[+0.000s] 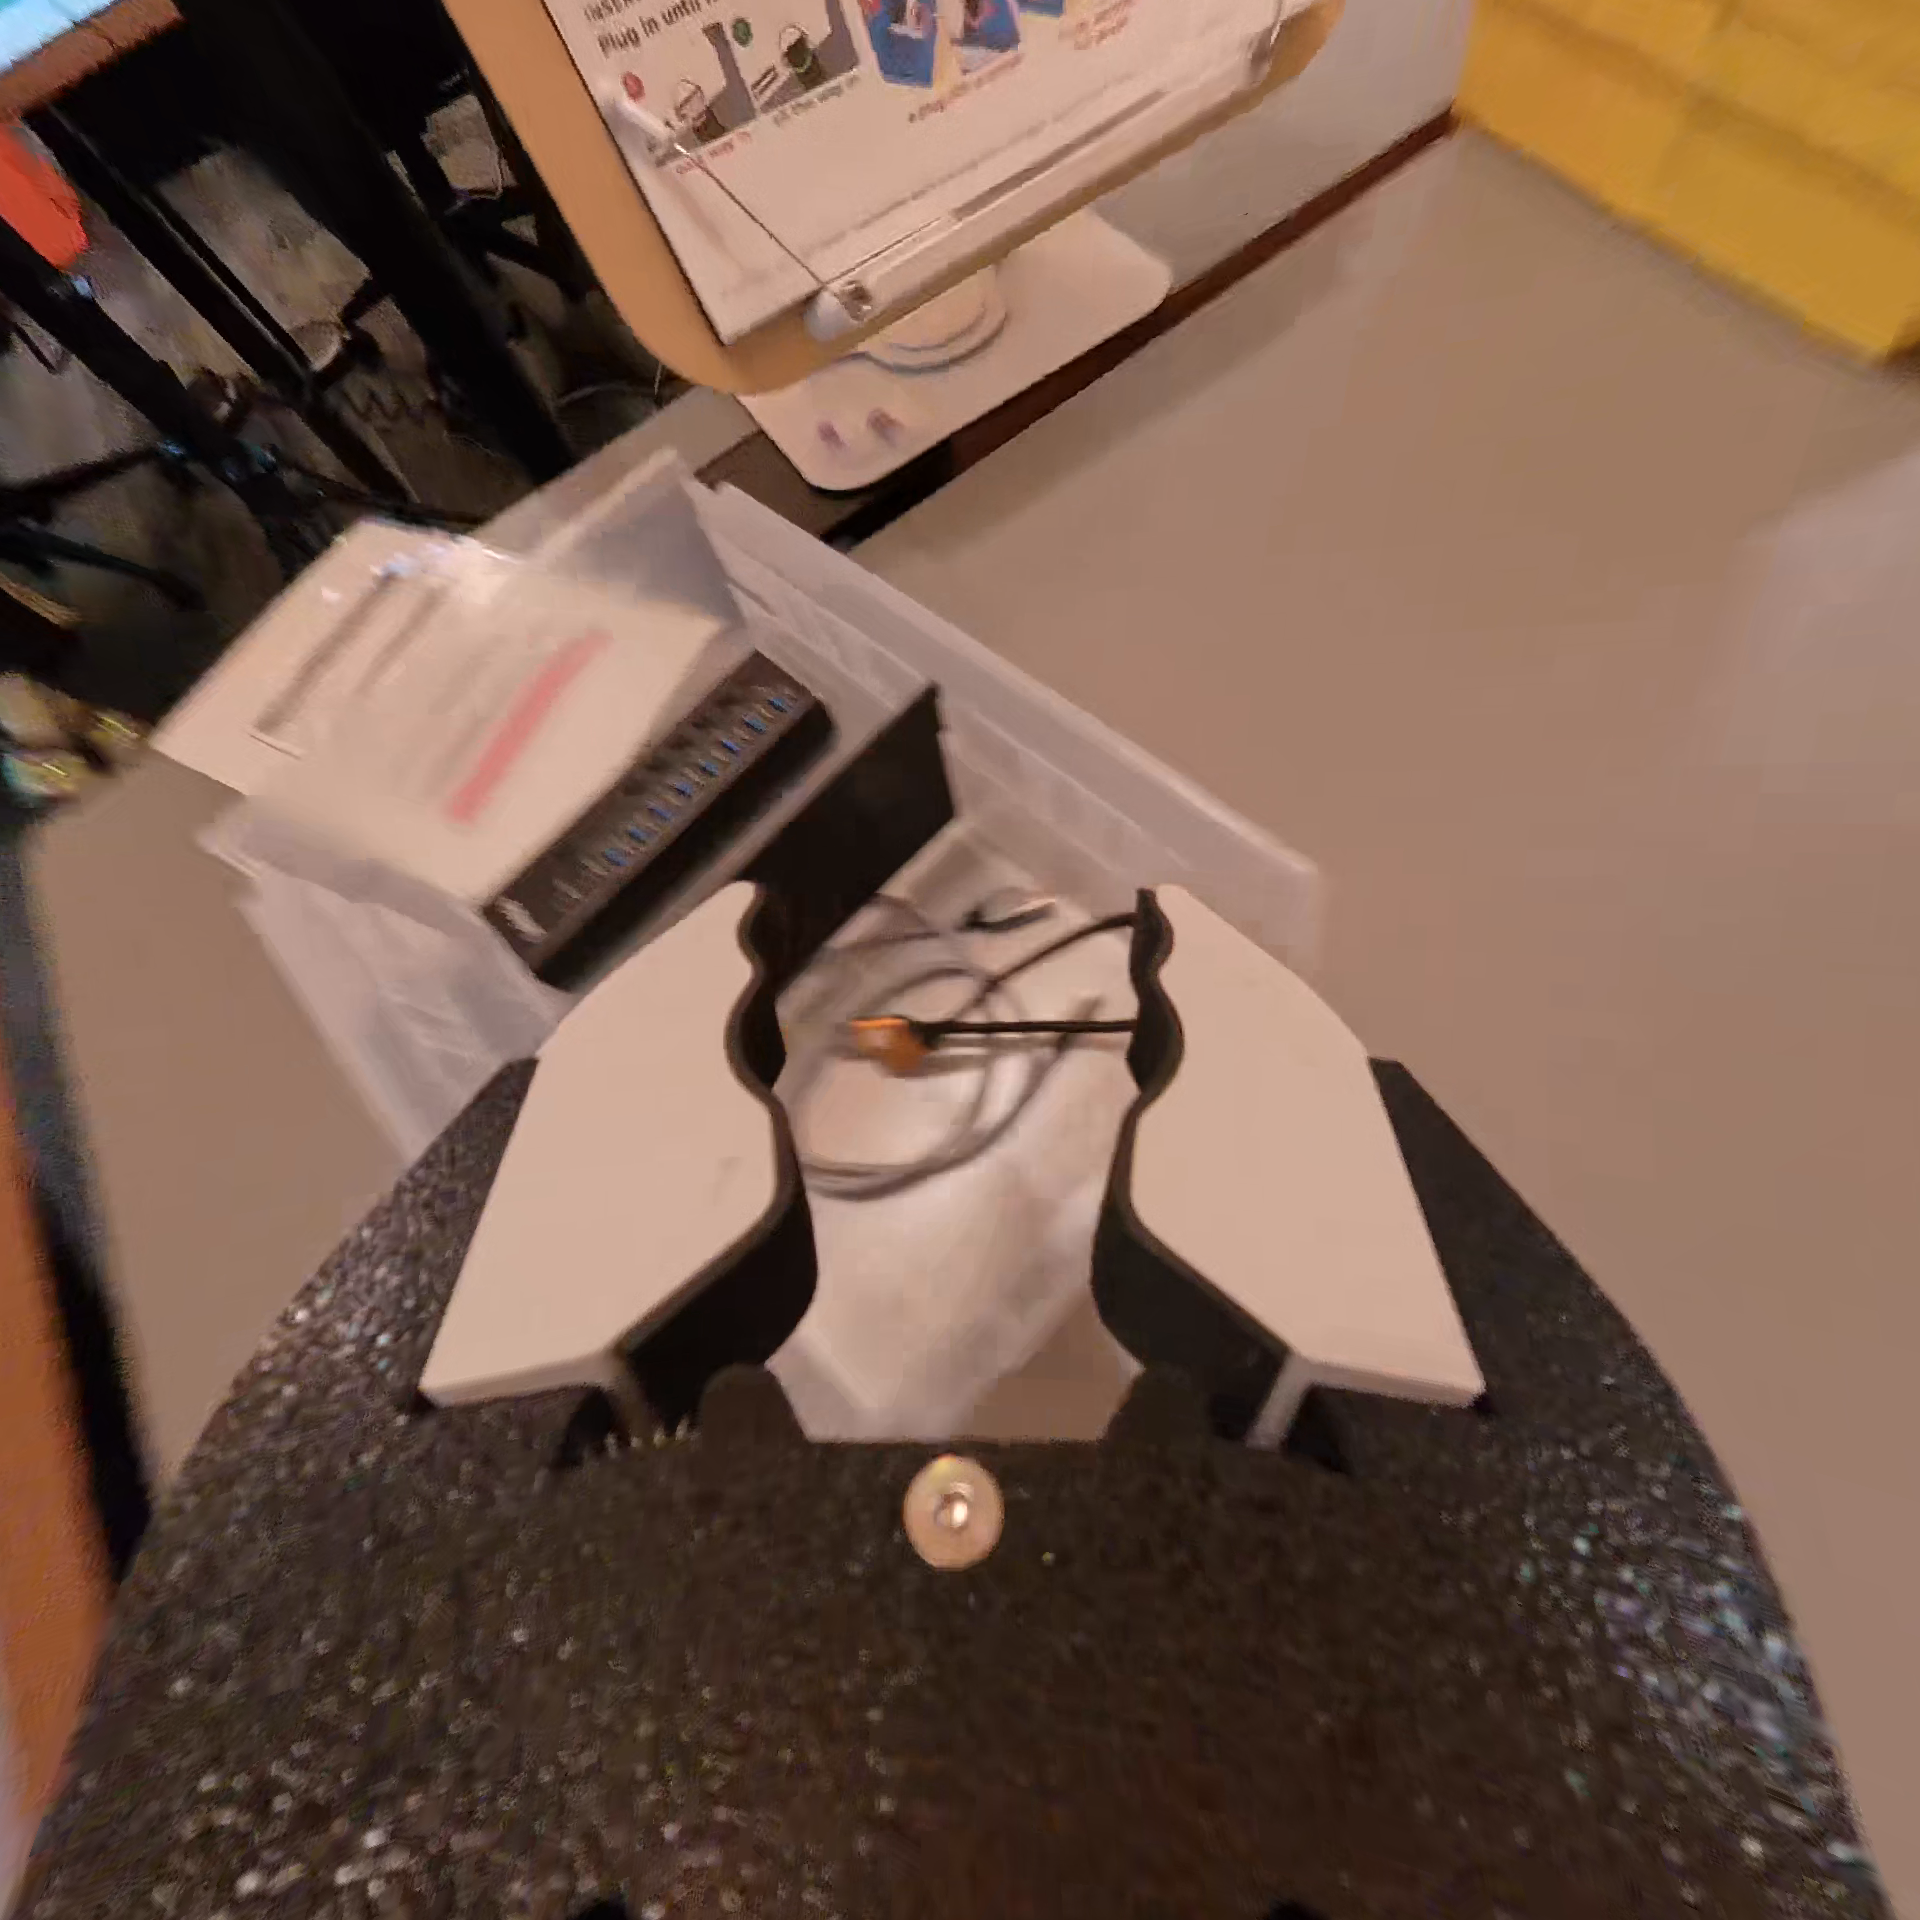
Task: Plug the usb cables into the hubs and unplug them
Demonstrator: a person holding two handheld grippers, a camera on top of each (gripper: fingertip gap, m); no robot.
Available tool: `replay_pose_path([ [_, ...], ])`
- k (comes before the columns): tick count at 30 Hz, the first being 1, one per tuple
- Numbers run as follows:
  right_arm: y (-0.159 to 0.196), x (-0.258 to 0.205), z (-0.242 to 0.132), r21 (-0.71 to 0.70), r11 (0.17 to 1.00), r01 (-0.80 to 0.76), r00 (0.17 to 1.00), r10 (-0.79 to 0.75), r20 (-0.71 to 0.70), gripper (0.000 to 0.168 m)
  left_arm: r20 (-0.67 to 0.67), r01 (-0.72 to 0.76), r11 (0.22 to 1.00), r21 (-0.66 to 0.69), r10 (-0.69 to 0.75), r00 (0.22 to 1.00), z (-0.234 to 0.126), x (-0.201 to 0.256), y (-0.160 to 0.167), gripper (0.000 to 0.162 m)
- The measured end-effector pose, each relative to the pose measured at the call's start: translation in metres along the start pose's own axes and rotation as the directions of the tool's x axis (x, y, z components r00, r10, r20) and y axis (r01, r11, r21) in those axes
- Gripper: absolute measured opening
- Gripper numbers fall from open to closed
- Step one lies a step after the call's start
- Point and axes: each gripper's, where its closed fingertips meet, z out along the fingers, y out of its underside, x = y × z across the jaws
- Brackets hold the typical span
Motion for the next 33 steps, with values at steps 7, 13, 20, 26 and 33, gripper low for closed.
replay_pose_path([
  [7, 0.031, -0.037, 0.042, -0.018, 1.000, -0.013, 0.990, 0.016, 0.138, 0.102, -0.229, -0.407, 0.869, -0.283, 0.351, 0.908, 0.075, -0.093, -0.024, 0.065],
  [13, 0.048, -0.025, 0.042, -0.052, 0.998, -0.020, 0.991, 0.027, 0.131, 0.100, -0.417, -0.557, 0.668, -0.493, 0.380, 0.825, 0.147, -0.118, 0.043, 0.059],
  [20, 0.065, -0.010, 0.035, -0.058, 0.994, -0.087, 0.984, 0.095, 0.148, 0.099, -0.371, -0.610, 0.581, -0.538, 0.487, 0.791, 0.196, -0.128, 0.064, 0.069],
  [26, 0.071, -0.009, 0.040, -0.080, 0.994, -0.070, 0.984, 0.082, 0.158, 0.098, -0.392, -0.576, 0.615, -0.538, 0.423, 0.817, 0.196, -0.125, 0.073, 0.072],
  [33, 0.071, -0.012, 0.040, -0.083, 0.995, -0.052, 0.986, 0.064, 0.156, 0.096, -0.511, -0.614, 0.569, -0.548, 0.353, 0.783, 0.174, -0.117, 0.077, 0.052],
])
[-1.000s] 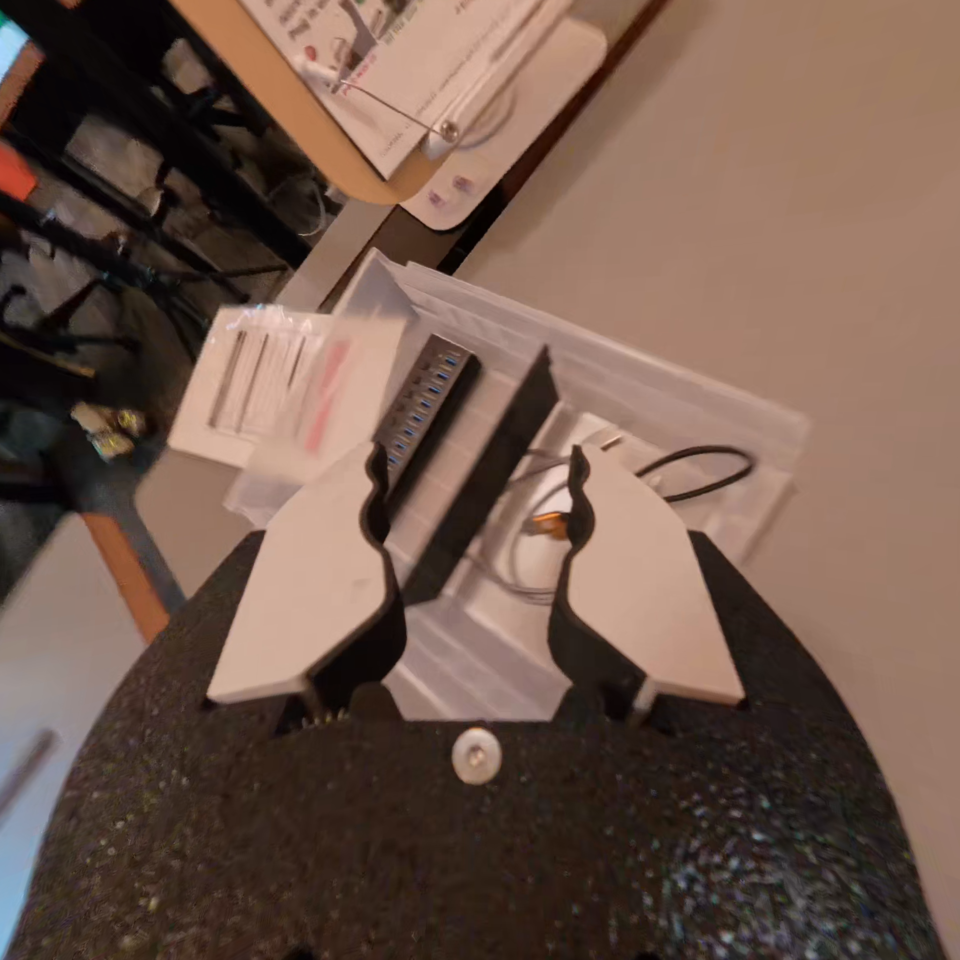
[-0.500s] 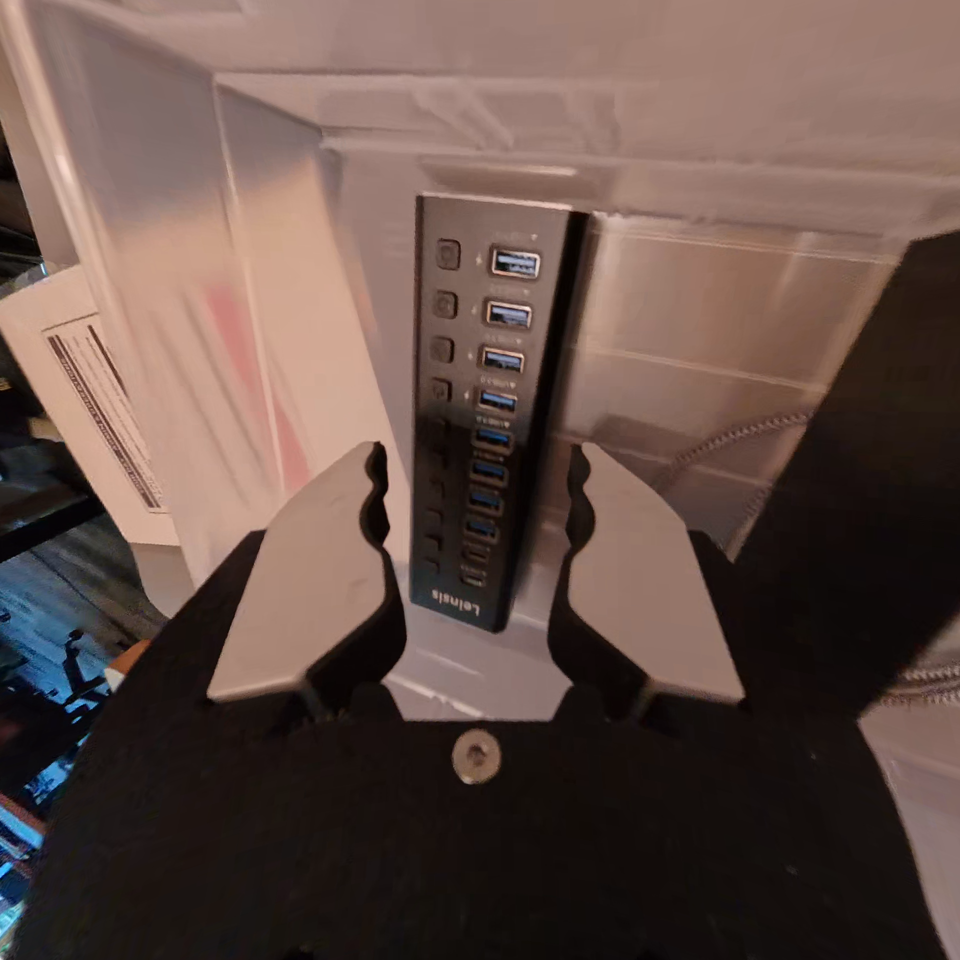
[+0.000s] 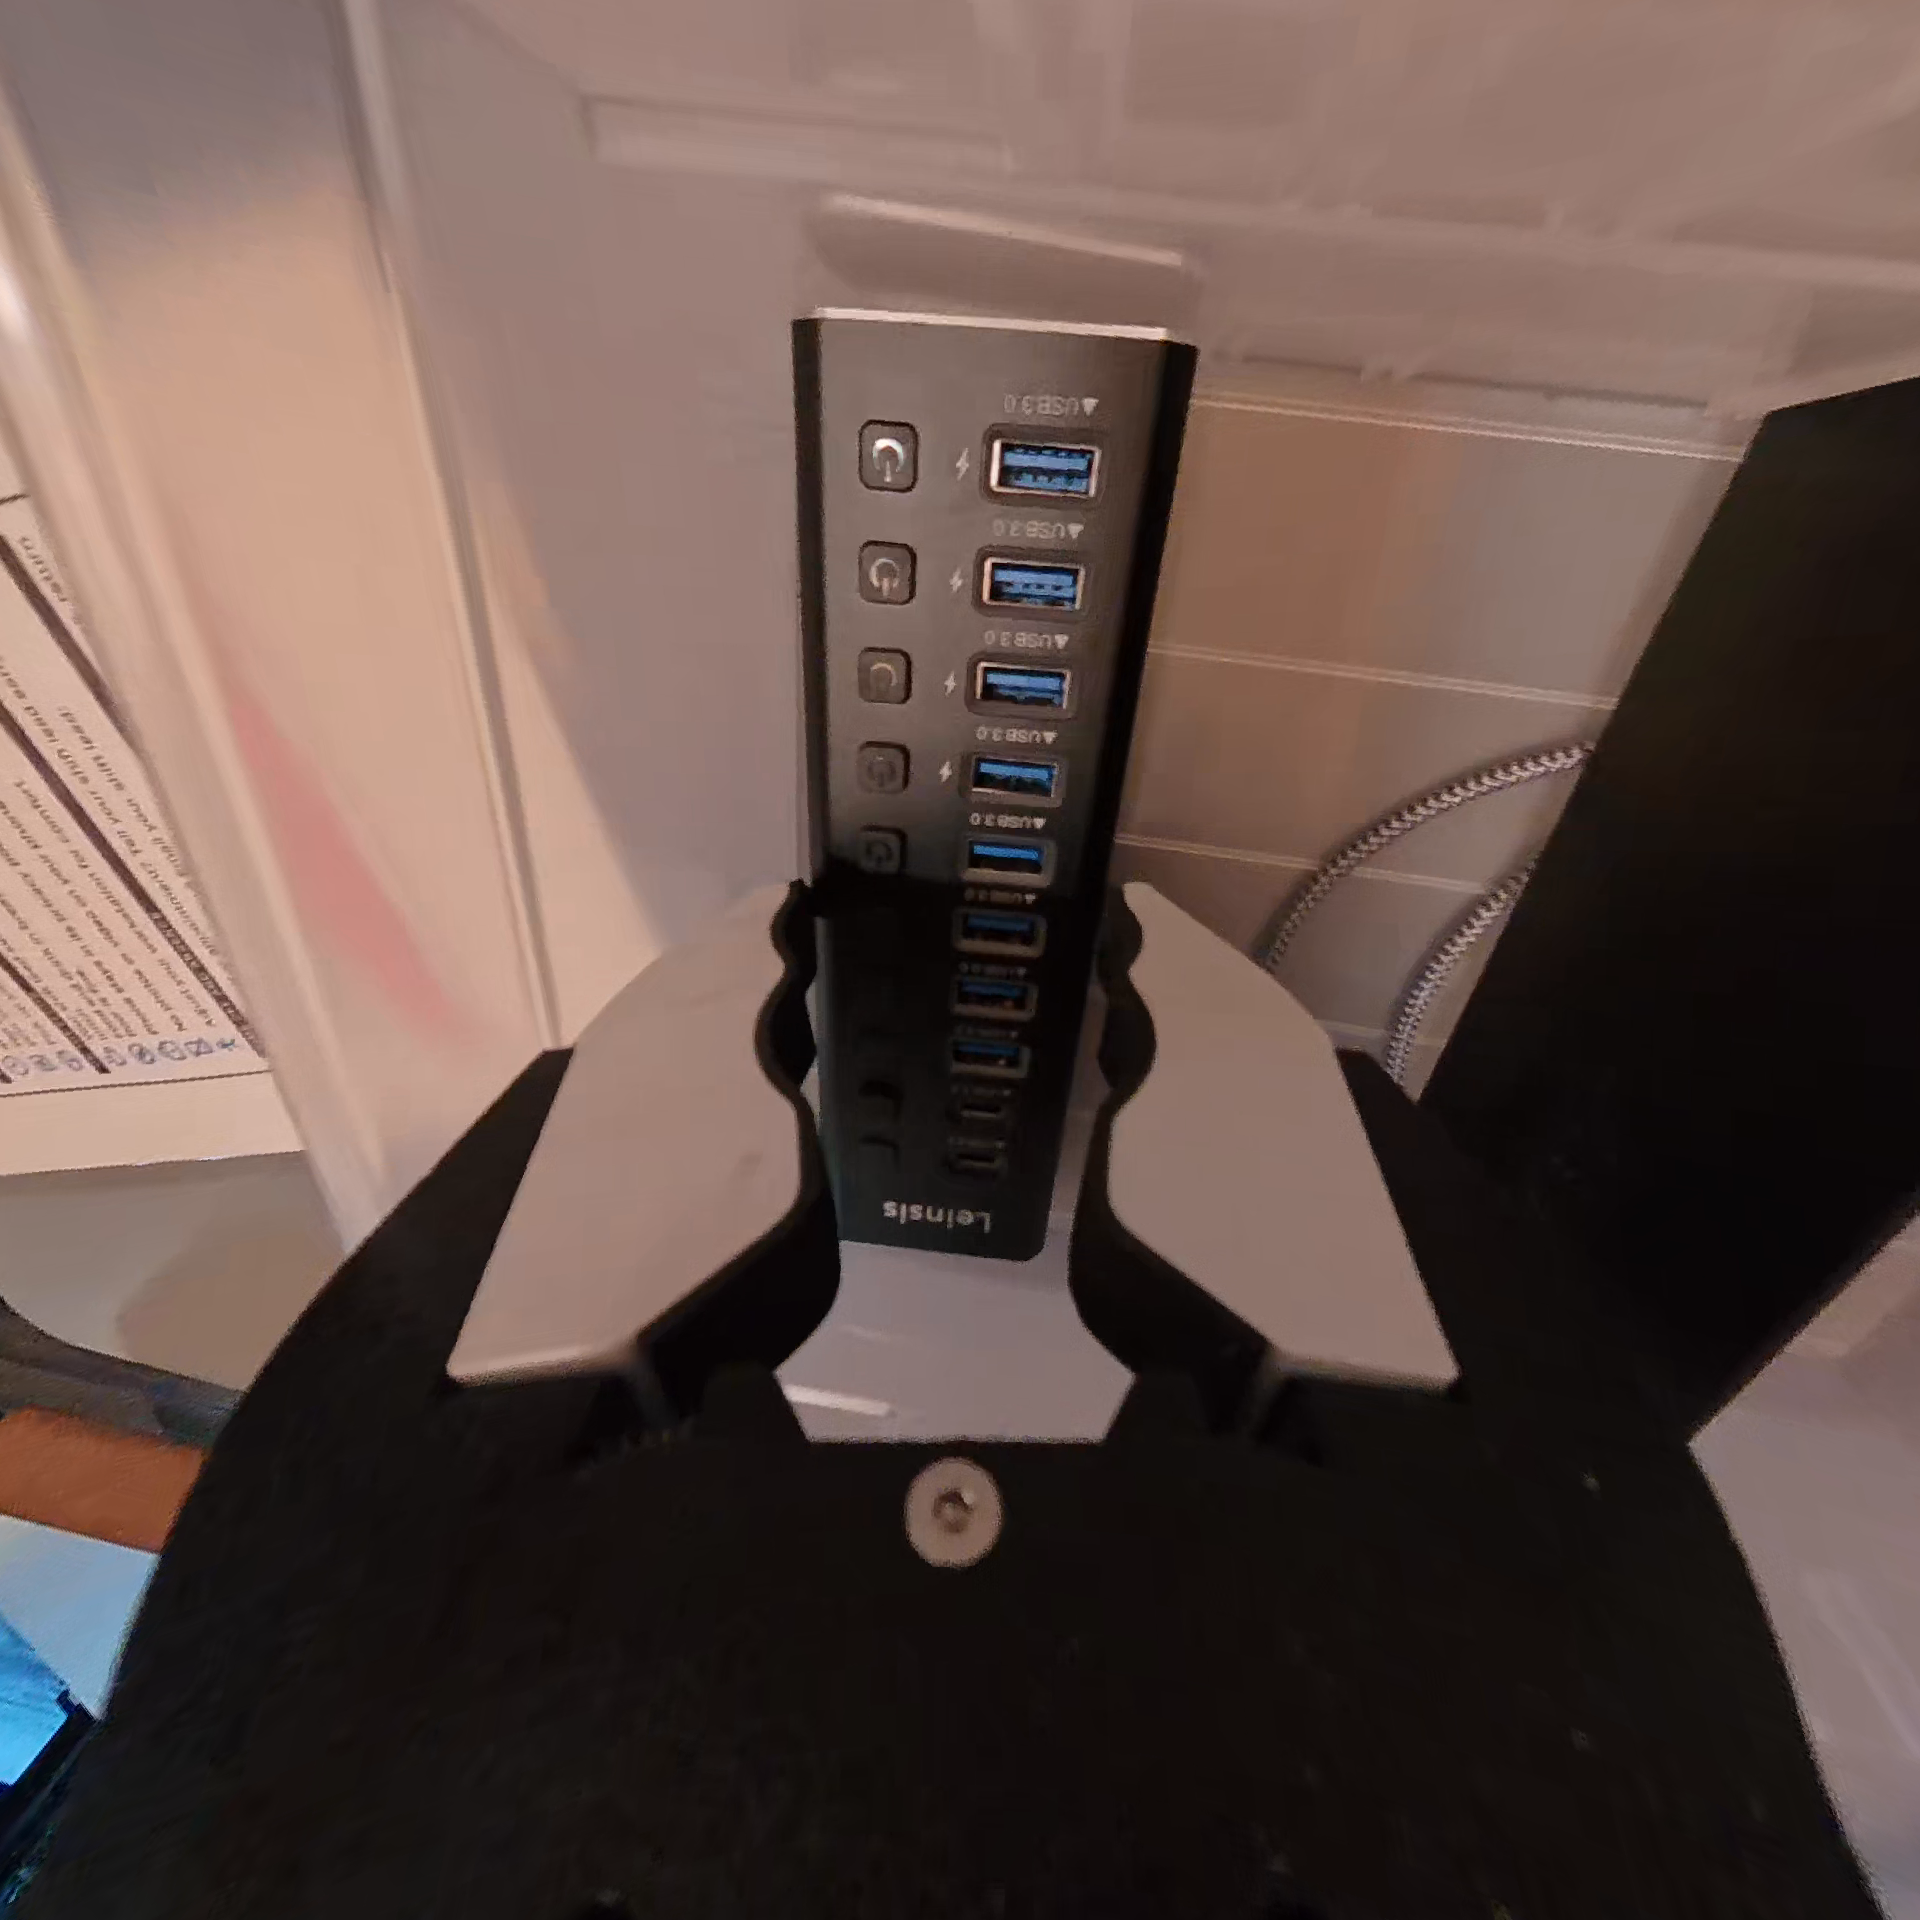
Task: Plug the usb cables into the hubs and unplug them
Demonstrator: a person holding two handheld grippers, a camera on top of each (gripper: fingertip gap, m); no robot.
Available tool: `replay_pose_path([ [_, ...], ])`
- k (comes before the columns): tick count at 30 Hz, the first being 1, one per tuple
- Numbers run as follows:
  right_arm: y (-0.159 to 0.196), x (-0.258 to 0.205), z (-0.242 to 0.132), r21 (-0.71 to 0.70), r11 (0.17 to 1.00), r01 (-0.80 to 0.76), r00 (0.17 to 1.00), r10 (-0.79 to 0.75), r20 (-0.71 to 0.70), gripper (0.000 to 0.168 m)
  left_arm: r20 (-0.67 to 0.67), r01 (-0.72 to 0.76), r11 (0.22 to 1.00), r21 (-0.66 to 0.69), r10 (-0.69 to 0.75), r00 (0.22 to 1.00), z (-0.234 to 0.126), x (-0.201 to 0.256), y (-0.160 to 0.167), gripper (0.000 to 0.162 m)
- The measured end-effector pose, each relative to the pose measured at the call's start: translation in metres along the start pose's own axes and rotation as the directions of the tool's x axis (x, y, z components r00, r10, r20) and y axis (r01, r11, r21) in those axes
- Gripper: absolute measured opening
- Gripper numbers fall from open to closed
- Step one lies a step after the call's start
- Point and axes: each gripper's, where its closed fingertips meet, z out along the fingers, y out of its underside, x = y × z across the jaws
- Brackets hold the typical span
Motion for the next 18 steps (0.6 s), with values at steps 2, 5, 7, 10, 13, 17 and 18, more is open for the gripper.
replay_pose_path([
  [2, 0.001, 0.000, 0.000, -0.008, 1.000, 0.008, 1.000, -0.009, -0.004, 0.096, 0.013, -0.009, 1.000, 0.001, 0.009, 1.000, 0.002, 0.002, 0.000, 0.056],
  [5, 0.002, -0.002, 0.000, -0.014, 1.000, 0.013, 1.000, -0.013, -0.003, 0.096, 0.102, -0.076, 0.997, -0.006, 0.077, 0.992, 0.009, 0.001, 0.004, 0.060],
  [7, -0.001, -0.004, 0.001, -0.006, 1.000, 0.017, 1.000, -0.016, 0.006, 0.095, 0.133, -0.054, 0.998, 0.026, 0.050, 0.990, 0.010, -0.002, 0.001, 0.055],
  [10, -0.004, -0.009, 0.004, -0.006, 1.000, 0.030, 0.999, -0.030, 0.015, 0.095, 0.132, 0.034, 0.999, 0.040, -0.039, 0.990, 0.010, -0.004, -0.001, 0.055],
  [13, -0.007, -0.009, 0.003, -0.009, 0.998, 0.055, 0.998, -0.055, -0.005, 0.093, 0.155, 0.025, 0.999, 0.040, -0.031, 0.987, 0.009, -0.004, 0.000, 0.054],
  [17, -0.012, -0.008, -0.003, 0.010, 0.999, 0.052, 0.998, -0.051, -0.022, 0.091, 0.289, -0.018, 0.999, -0.026, 0.025, 0.957, 0.001, -0.009, 0.008, 0.054],
  [18, -0.014, -0.007, -0.005, 0.017, 0.999, 0.048, 0.999, -0.048, -0.026, 0.091, 0.314, -0.027, 0.999, -0.032, 0.036, 0.949, -0.005, -0.008, 0.009, 0.054],
])
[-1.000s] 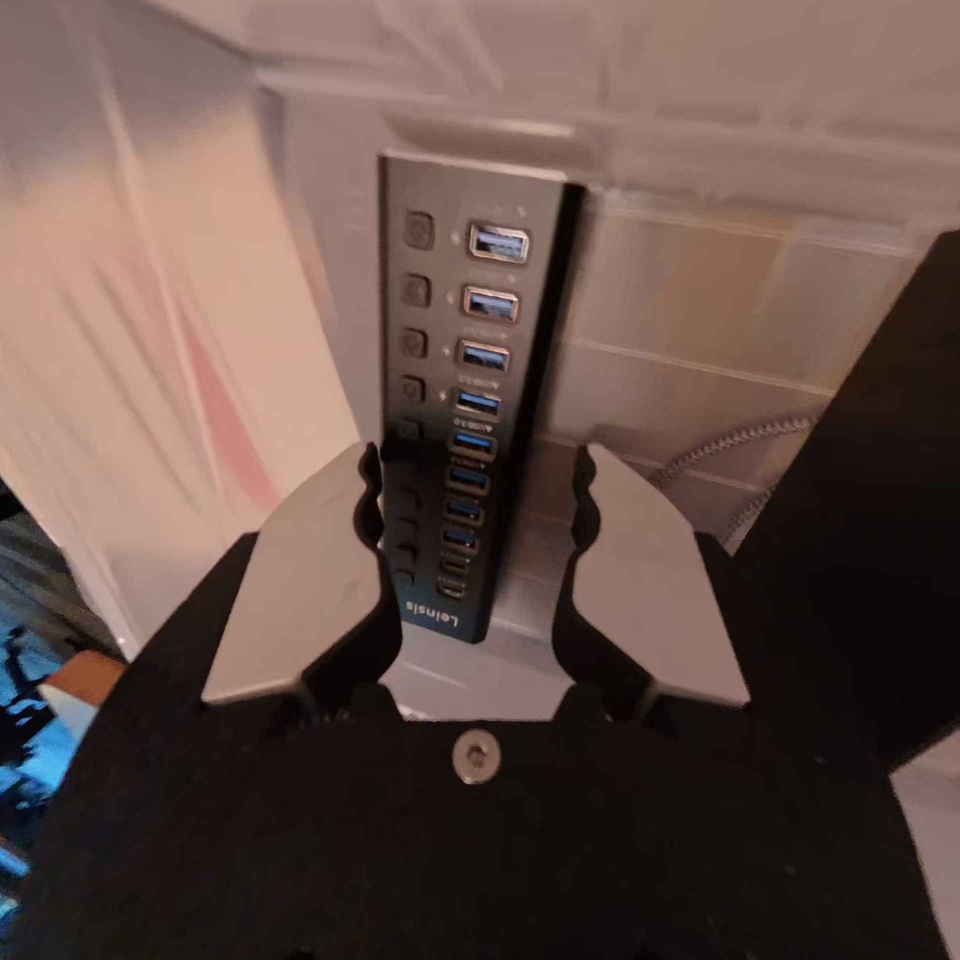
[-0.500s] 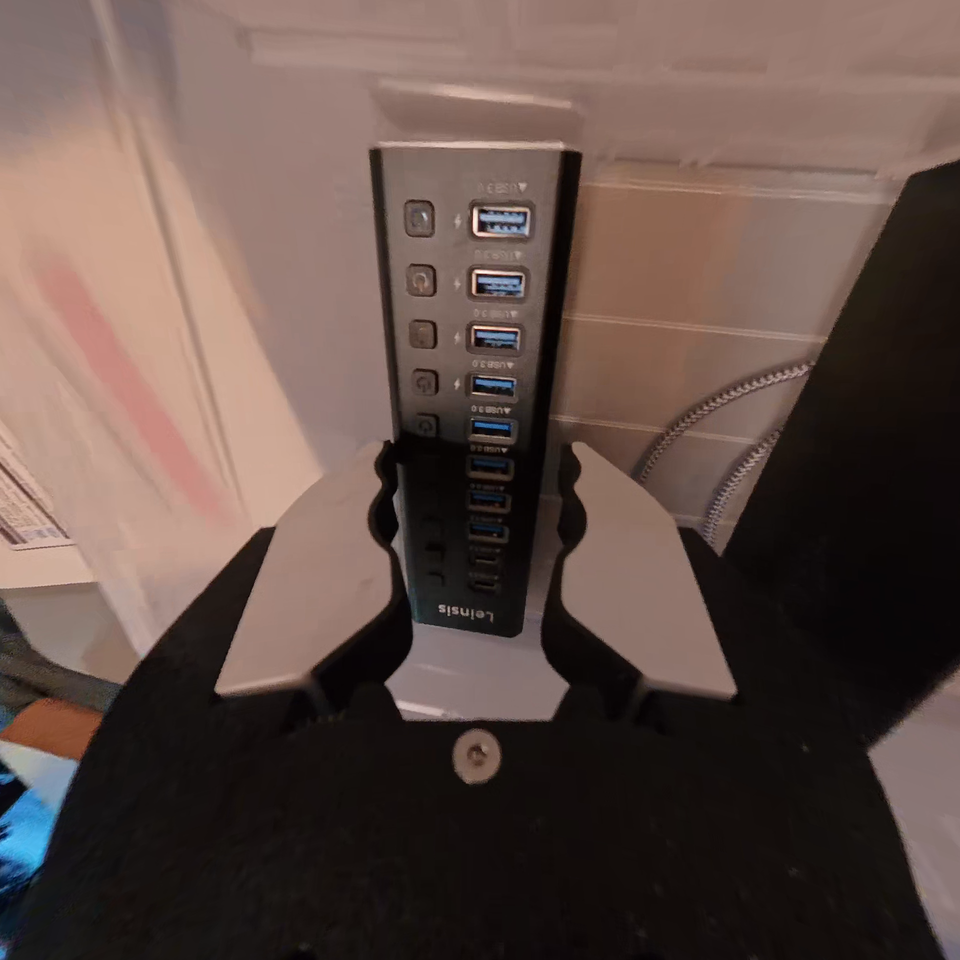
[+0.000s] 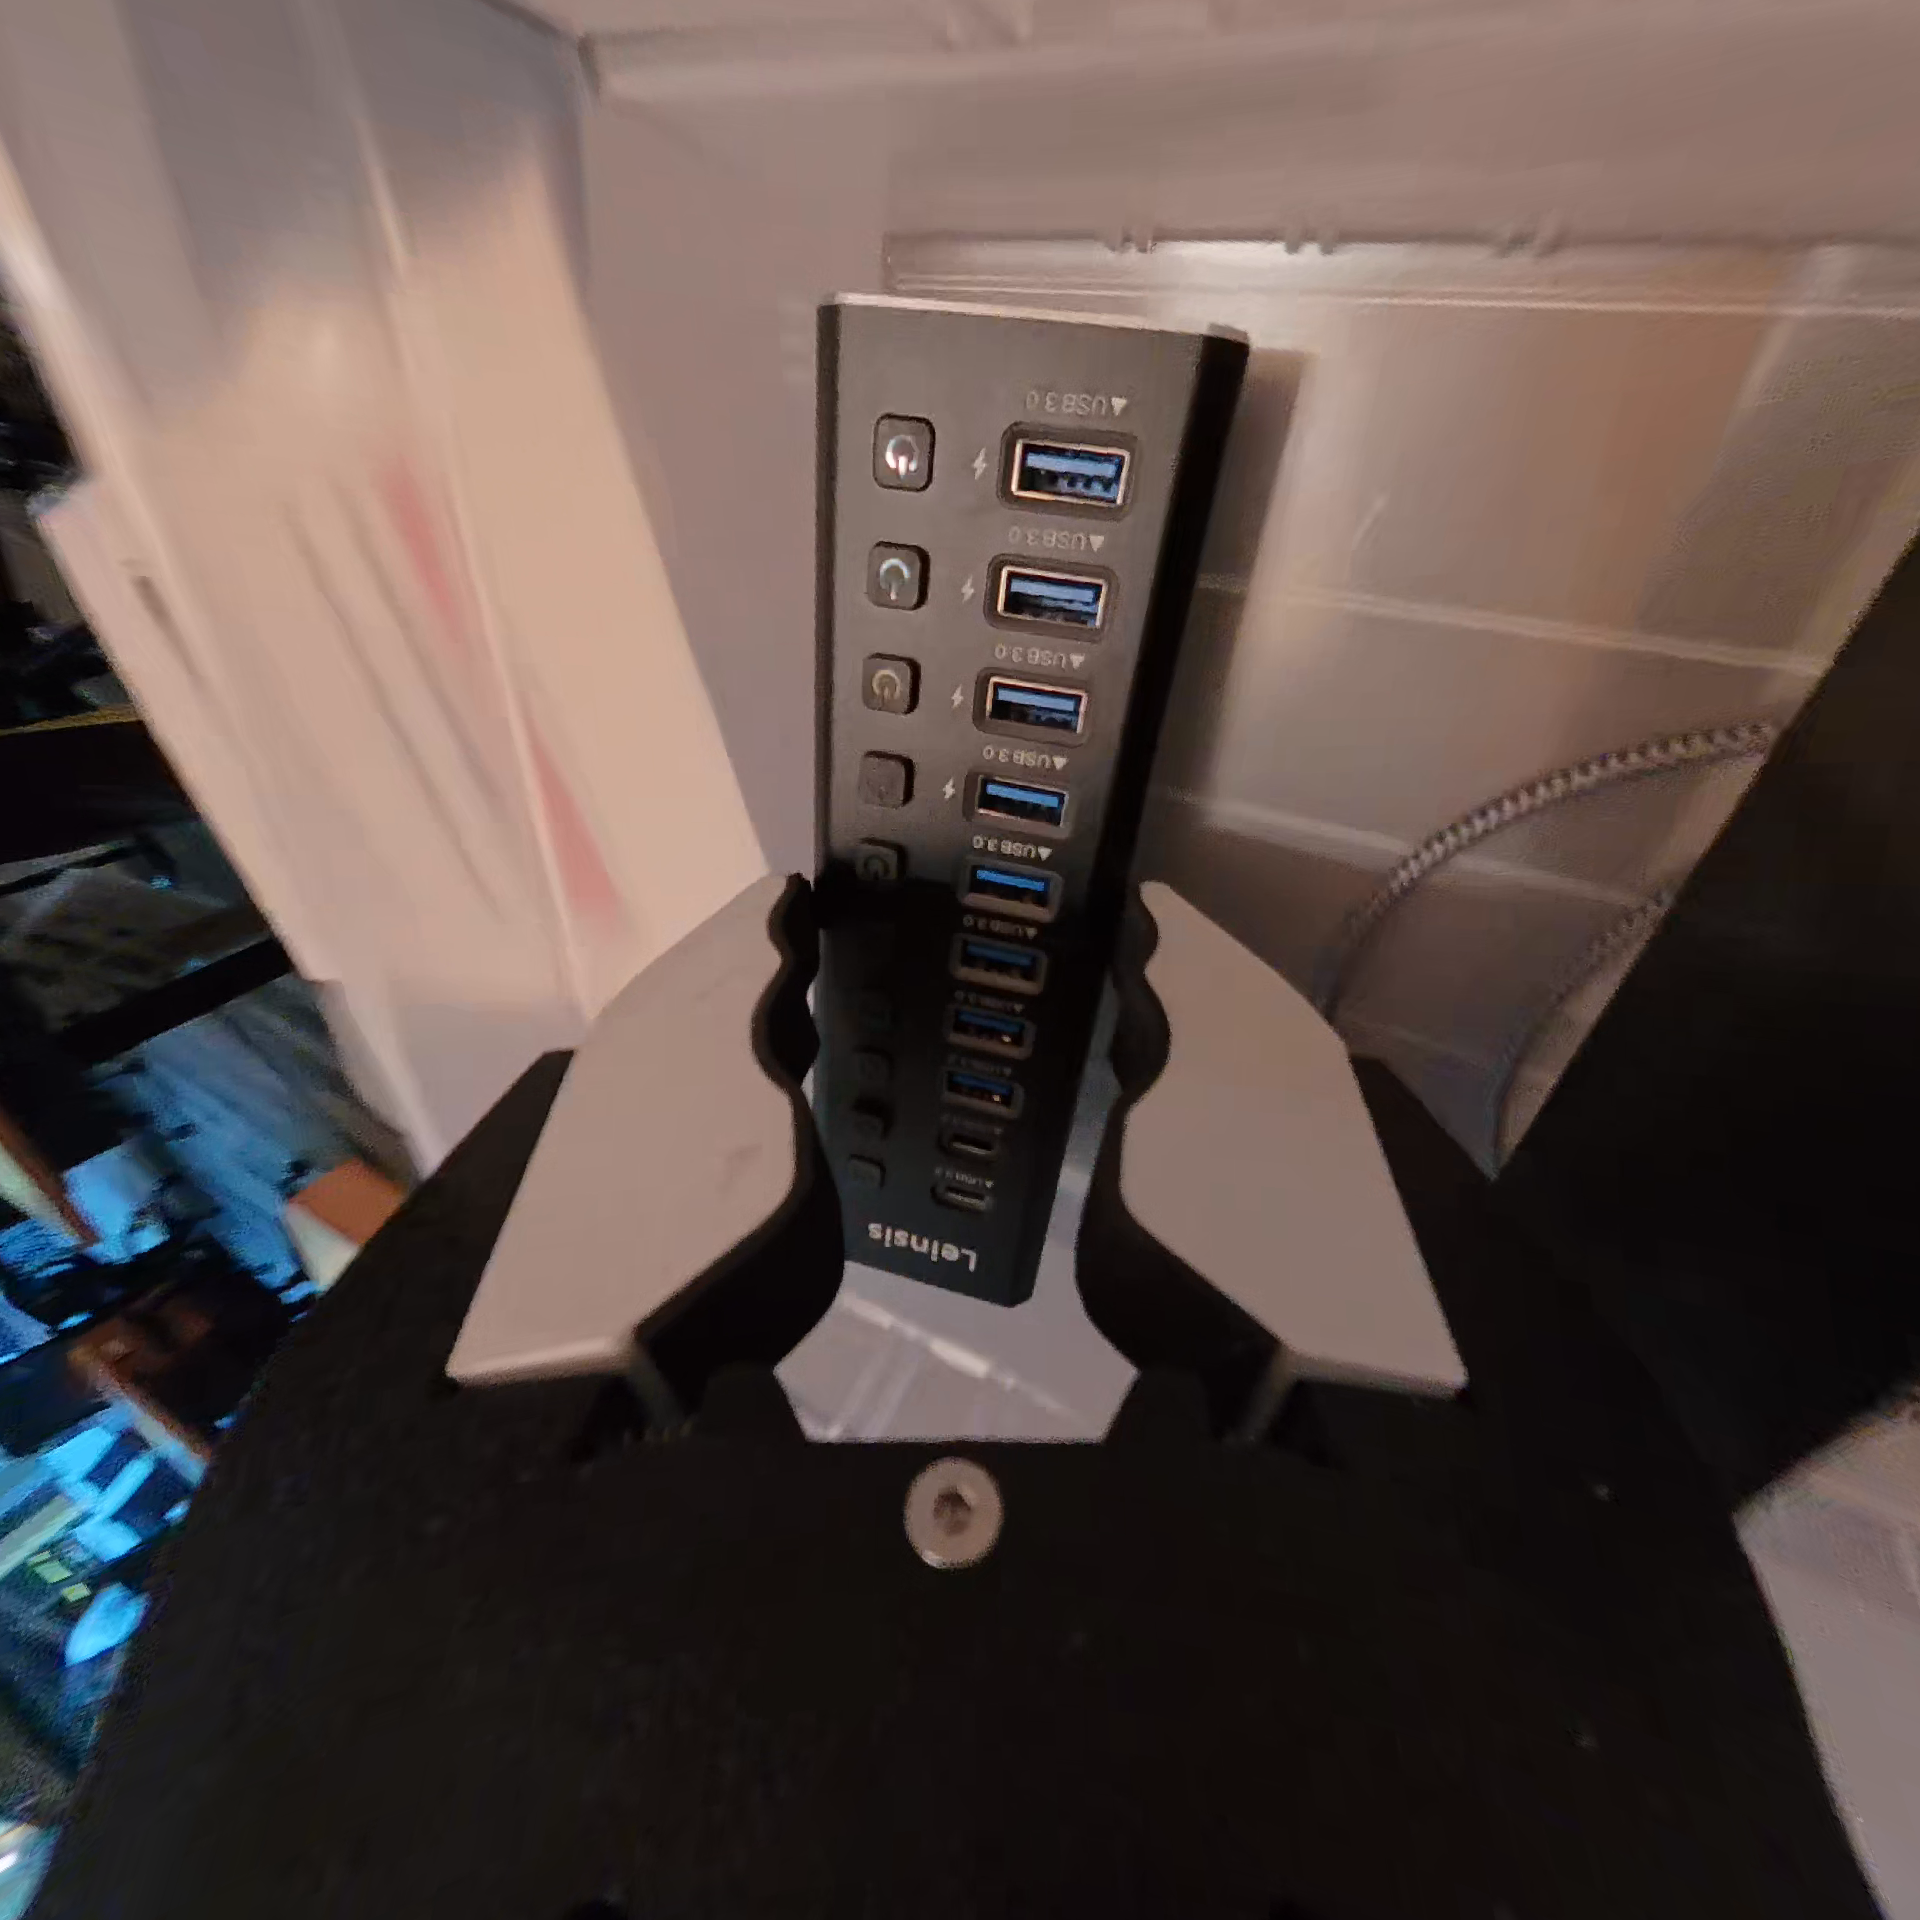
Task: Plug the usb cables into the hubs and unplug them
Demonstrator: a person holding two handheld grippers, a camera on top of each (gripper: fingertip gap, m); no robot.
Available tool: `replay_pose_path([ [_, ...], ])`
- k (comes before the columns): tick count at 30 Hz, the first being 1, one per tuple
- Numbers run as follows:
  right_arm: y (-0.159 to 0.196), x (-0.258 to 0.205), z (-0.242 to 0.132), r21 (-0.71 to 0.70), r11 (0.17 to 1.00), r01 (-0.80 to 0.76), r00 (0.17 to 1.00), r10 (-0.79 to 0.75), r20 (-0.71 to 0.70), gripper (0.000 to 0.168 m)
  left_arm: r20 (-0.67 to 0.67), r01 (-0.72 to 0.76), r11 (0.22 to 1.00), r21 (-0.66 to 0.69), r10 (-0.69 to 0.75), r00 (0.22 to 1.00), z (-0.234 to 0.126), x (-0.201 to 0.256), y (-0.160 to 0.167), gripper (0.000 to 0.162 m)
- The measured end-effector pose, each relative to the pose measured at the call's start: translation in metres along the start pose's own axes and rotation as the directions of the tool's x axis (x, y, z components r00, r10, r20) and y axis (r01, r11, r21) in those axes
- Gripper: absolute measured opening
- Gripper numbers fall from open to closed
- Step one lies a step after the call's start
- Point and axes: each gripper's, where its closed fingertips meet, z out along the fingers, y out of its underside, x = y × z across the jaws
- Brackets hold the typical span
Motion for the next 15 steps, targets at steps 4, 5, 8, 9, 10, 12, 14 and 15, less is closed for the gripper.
replay_pose_path([
  [4, -0.005, 0.004, -0.002, 0.030, 0.999, -0.040, 0.999, 0.041, -0.012, 0.090, 0.149, -0.058, 0.998, -0.006, 0.059, 0.987, -0.046, -0.017, 0.002, 0.055],
  [5, -0.007, 0.003, -0.002, 0.044, 0.997, -0.058, 0.998, 0.058, -0.007, 0.089, 0.197, -0.070, 0.998, 0.004, 0.068, 0.978, -0.064, -0.021, 0.001, 0.054],
  [8, -0.018, 0.001, 0.002, 0.103, 0.987, -0.119, 0.993, 0.119, 0.001, 0.090, 0.354, -0.141, 0.989, 0.046, 0.116, 0.928, -0.125, -0.028, -0.013, 0.054],
  [9, -0.023, 0.000, 0.004, 0.130, 0.981, -0.145, 0.989, 0.146, 0.000, 0.091, 0.407, -0.172, 0.983, 0.062, 0.133, 0.904, -0.147, -0.025, -0.021, 0.054],
  [10, -0.028, -0.001, 0.006, 0.156, 0.973, -0.172, 0.985, 0.174, 0.000, 0.091, 0.458, -0.203, 0.976, 0.082, 0.144, 0.877, -0.169, -0.020, -0.032, 0.054],
  [12, -0.040, -0.009, 0.012, 0.203, 0.955, -0.219, 0.975, 0.220, 0.018, 0.092, 0.552, -0.276, 0.953, 0.124, 0.165, 0.817, -0.209, 0.000, -0.059, 0.055],
  [14, -0.050, -0.020, 0.020, 0.235, 0.940, -0.246, 0.969, 0.245, 0.035, 0.092, 0.628, -0.364, 0.918, 0.155, 0.193, 0.754, -0.242, 0.031, -0.091, 0.055],
  [15, -0.054, -0.026, 0.023, 0.250, 0.932, -0.261, 0.965, 0.257, 0.049, 0.091, 0.655, -0.408, 0.896, 0.173, 0.205, 0.727, -0.254, 0.050, -0.108, 0.055],
])
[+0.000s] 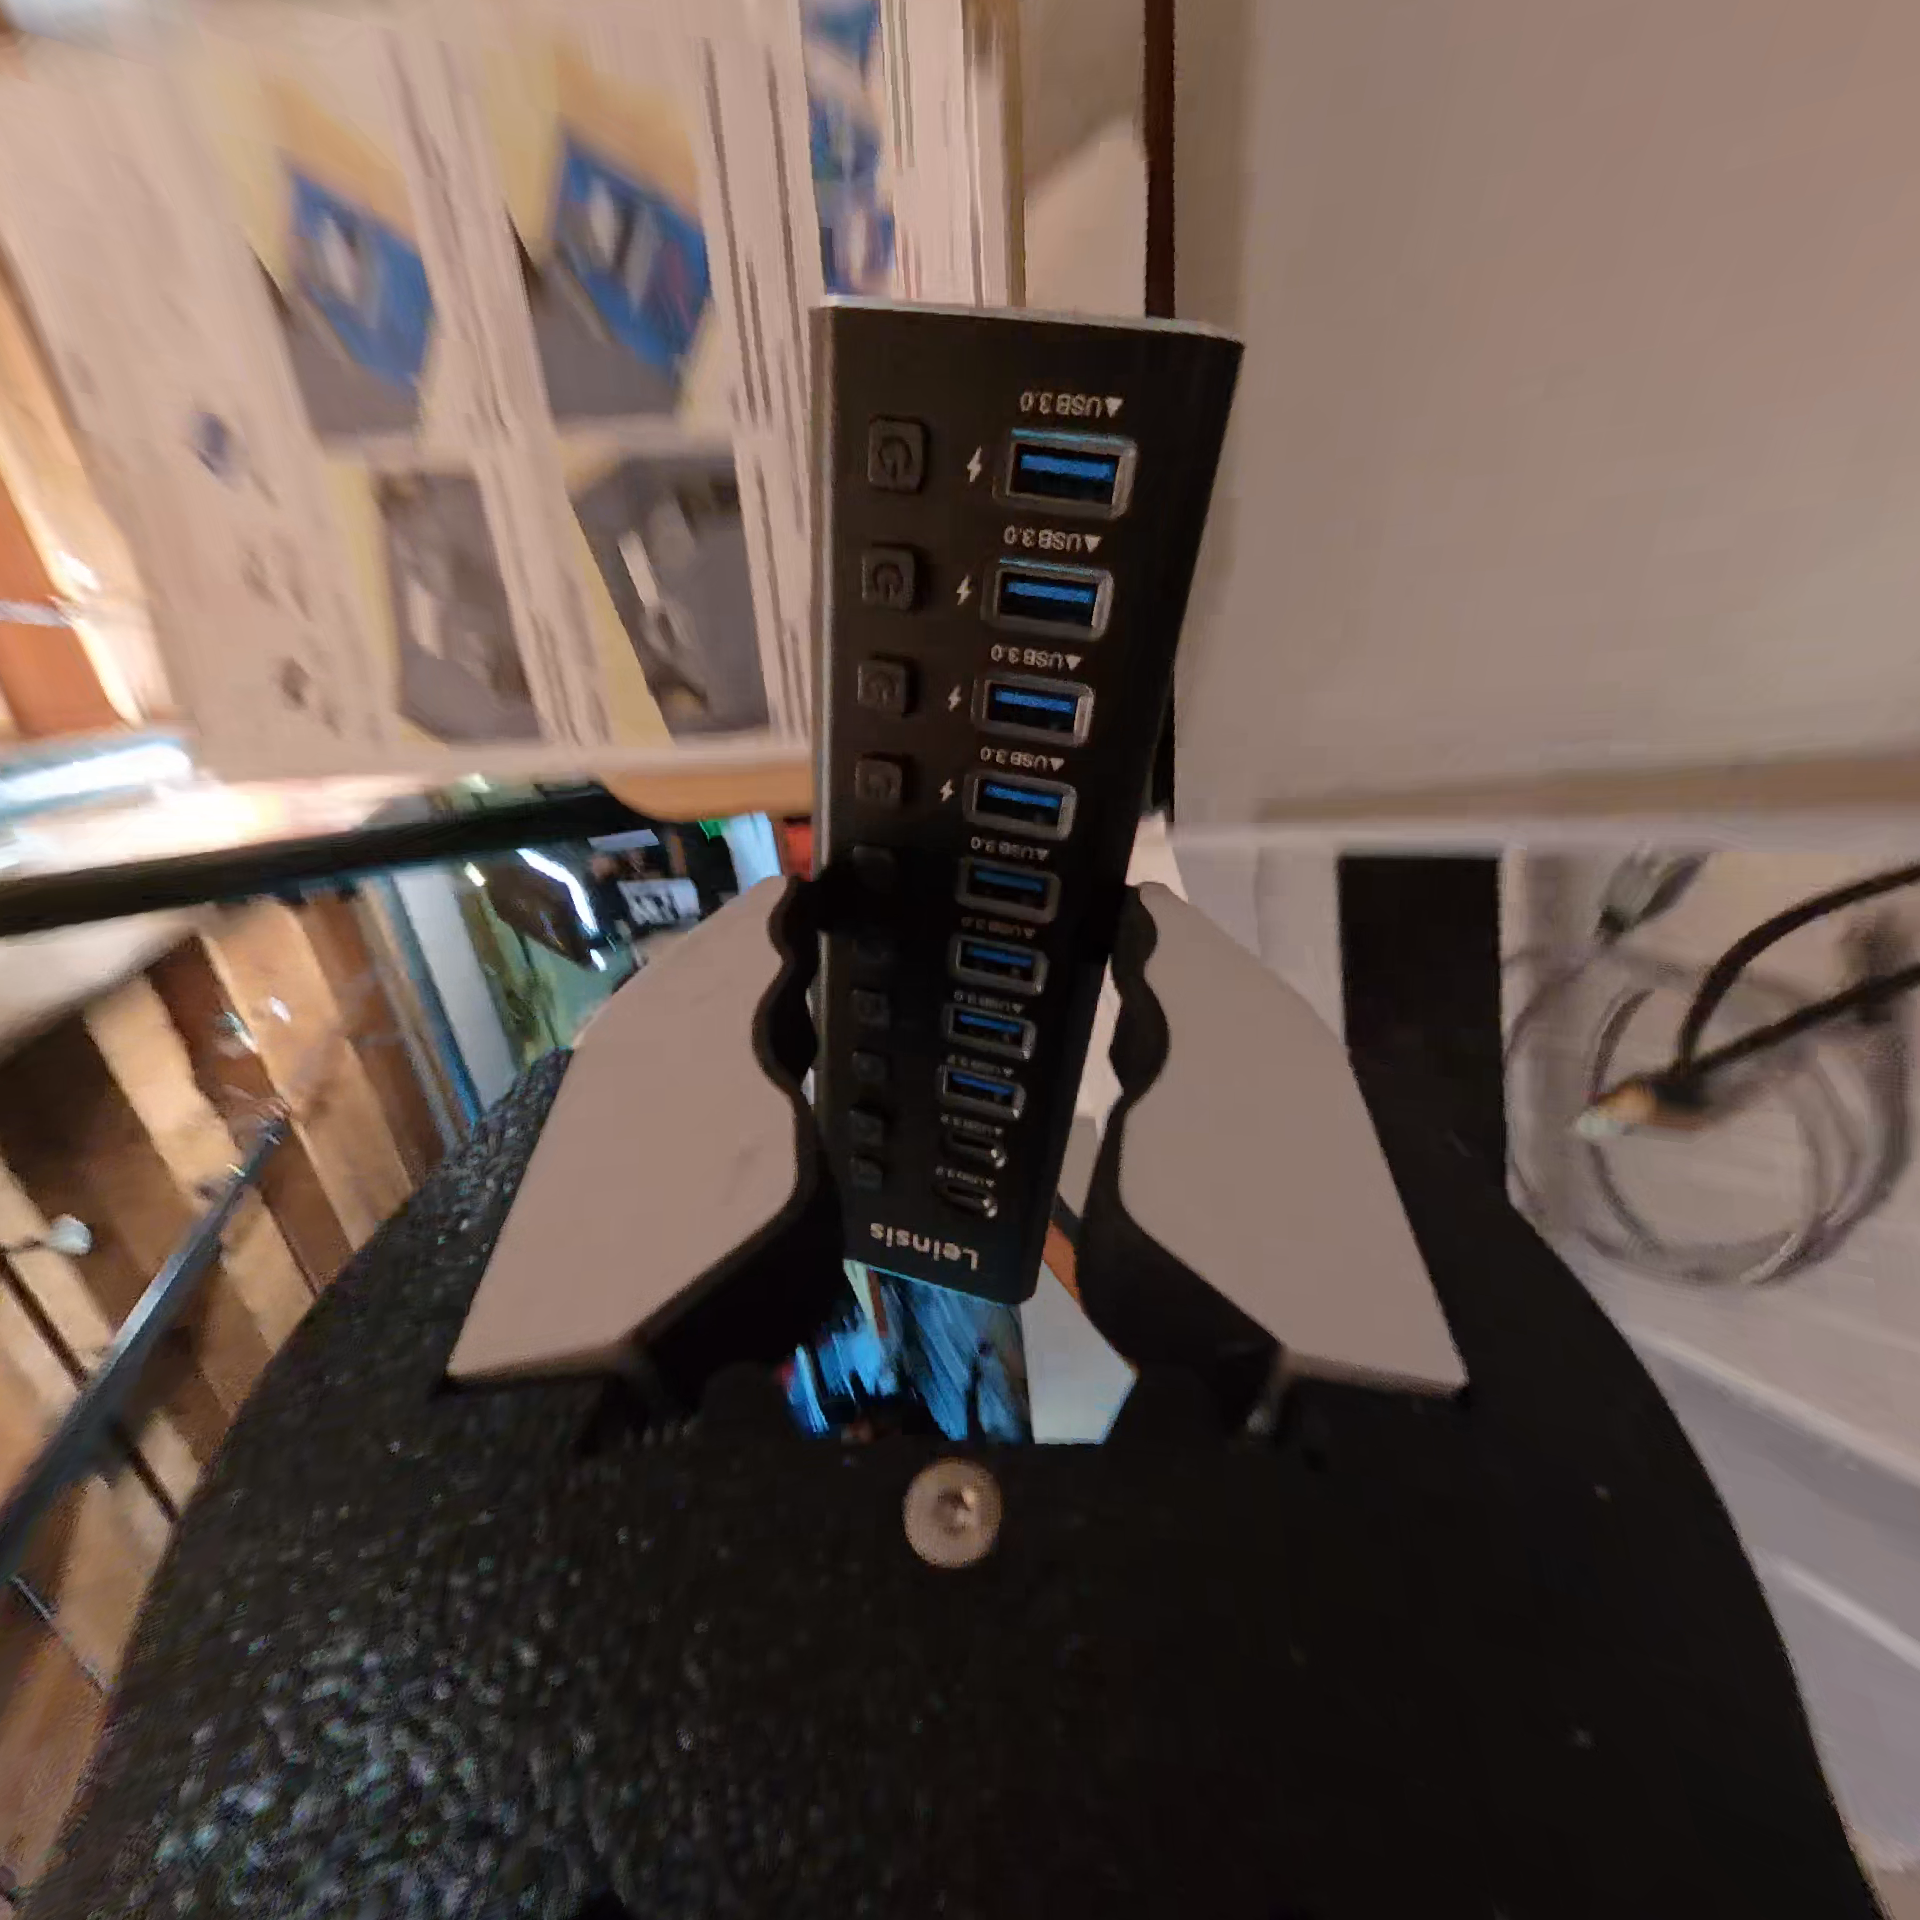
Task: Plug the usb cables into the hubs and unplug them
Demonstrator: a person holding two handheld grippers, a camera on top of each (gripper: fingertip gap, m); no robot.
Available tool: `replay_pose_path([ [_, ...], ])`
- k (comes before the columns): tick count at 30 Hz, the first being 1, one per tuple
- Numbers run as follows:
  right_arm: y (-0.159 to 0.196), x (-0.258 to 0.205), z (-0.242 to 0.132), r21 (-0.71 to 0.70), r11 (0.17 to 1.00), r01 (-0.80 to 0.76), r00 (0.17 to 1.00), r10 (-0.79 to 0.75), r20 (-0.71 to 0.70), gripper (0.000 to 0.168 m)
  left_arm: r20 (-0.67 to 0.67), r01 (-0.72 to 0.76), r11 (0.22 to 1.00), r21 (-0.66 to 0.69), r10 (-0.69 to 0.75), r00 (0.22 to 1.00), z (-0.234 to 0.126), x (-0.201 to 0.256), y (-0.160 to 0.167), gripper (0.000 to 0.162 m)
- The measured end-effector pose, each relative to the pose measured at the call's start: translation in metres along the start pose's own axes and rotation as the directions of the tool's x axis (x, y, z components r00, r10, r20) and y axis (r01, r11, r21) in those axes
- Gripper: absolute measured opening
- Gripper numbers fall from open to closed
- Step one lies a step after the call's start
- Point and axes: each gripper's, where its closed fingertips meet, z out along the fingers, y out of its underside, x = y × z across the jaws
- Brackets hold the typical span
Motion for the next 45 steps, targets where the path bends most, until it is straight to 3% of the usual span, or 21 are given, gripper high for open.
replay_pose_path([
  [5, -0.008, -0.024, 0.014, 0.090, 0.988, -0.126, 0.992, 0.122, 0.045, 0.092, 0.091, -0.041, 0.980, 0.193, 0.023, 0.996, -0.039, 0.034, -0.105, 0.054],
  [9, -0.012, -0.034, 0.014, 0.119, 0.984, -0.136, 0.990, 0.130, 0.058, 0.081, 0.181, -0.064, 0.965, 0.256, 0.017, 0.983, -0.054, 0.054, -0.156, 0.054],
  [11, -0.019, -0.037, 0.010, 0.162, 0.980, -0.111, 0.993, 0.102, 0.062, 0.058, 0.222, -0.063, 0.960, 0.274, 0.001, 0.975, -0.059, 0.056, -0.172, 0.054],
  [12, -0.024, -0.043, 0.007, 0.191, 0.976, -0.106, 0.991, 0.088, 0.103, 0.037, 0.244, -0.059, 0.961, 0.272, -0.010, 0.970, -0.060, 0.055, -0.176, 0.054],
  [17, -0.037, -0.043, -0.002, 0.275, 0.948, -0.161, 0.981, 0.123, 0.150, 0.031, 0.218, 0.061, 0.948, 0.313, -0.134, 0.967, -0.060, 0.056, -0.183, 0.057],
  [20, -0.041, -0.039, -0.009, 0.287, 0.949, -0.133, 0.983, 0.090, 0.158, 0.030, 0.162, 0.261, 0.887, 0.381, -0.342, 0.926, -0.063, 0.053, -0.180, 0.082],
  [22, -0.043, -0.031, -0.014, 0.311, 0.946, -0.094, 0.991, 0.060, 0.117, 0.030, 0.010, 0.518, 0.744, 0.421, -0.575, 0.818, -0.064, 0.057, -0.172, 0.085],
  [23, -0.043, -0.028, -0.016, 0.310, 0.948, -0.078, 0.994, 0.049, 0.101, 0.030, -0.105, 0.658, 0.614, 0.436, -0.691, 0.715, -0.065, 0.062, -0.169, 0.086],
  [25, -0.046, -0.022, -0.020, 0.319, 0.945, -0.069, 0.996, 0.045, 0.081, 0.030, -0.378, 0.893, 0.224, 0.390, -0.845, 0.378, -0.067, 0.075, -0.168, 0.084],
  [27, -0.048, -0.022, -0.022, 0.329, 0.943, -0.054, 0.996, 0.026, 0.088, 0.030, -0.630, 0.961, -0.209, 0.183, -0.775, -0.048, -0.065, 0.096, -0.172, 0.081],
  [28, -0.048, -0.024, -0.022, 0.332, 0.942, -0.055, 0.995, 0.023, 0.100, 0.030, -0.716, 0.927, -0.373, 0.037, -0.657, -0.235, -0.064, 0.108, -0.178, 0.079],
  [30, -0.041, -0.031, -0.016, 0.299, 0.953, -0.040, 0.993, 0.006, 0.115, 0.030, -0.779, 0.786, -0.560, -0.262, -0.358, -0.515, -0.063, 0.132, -0.193, 0.073],
  [31, -0.037, -0.034, -0.012, 0.283, 0.959, -0.025, 0.993, -0.008, 0.116, 0.030, -0.760, 0.702, -0.605, -0.375, -0.234, -0.607, -0.061, 0.142, -0.198, 0.072],
  [33, -0.032, -0.036, -0.009, 0.255, 0.966, 0.034, 0.995, -0.056, 0.079, 0.030, -0.711, 0.599, -0.649, -0.469, -0.124, -0.692, -0.059, 0.160, -0.204, 0.067],
  [36, -0.039, -0.038, -0.013, 0.264, 0.961, 0.079, 0.993, -0.099, 0.062, 0.030, -0.706, 0.610, -0.628, -0.483, -0.132, -0.695, -0.067, 0.179, -0.220, 0.066],
  [41, -0.056, -0.036, -0.024, 0.348, 0.937, 0.034, 0.998, -0.053, 0.046, 0.030, -0.768, 0.715, -0.495, -0.493, -0.138, -0.625, -0.094, 0.186, -0.257, 0.067],
  [45, -0.074, -0.044, -0.036, 0.449, 0.892, -0.046, 0.994, -0.005, 0.113, 0.030, -0.667, 0.508, -0.495, -0.705, 0.222, -0.711, -0.113, 0.171, -0.288, 0.076],
])
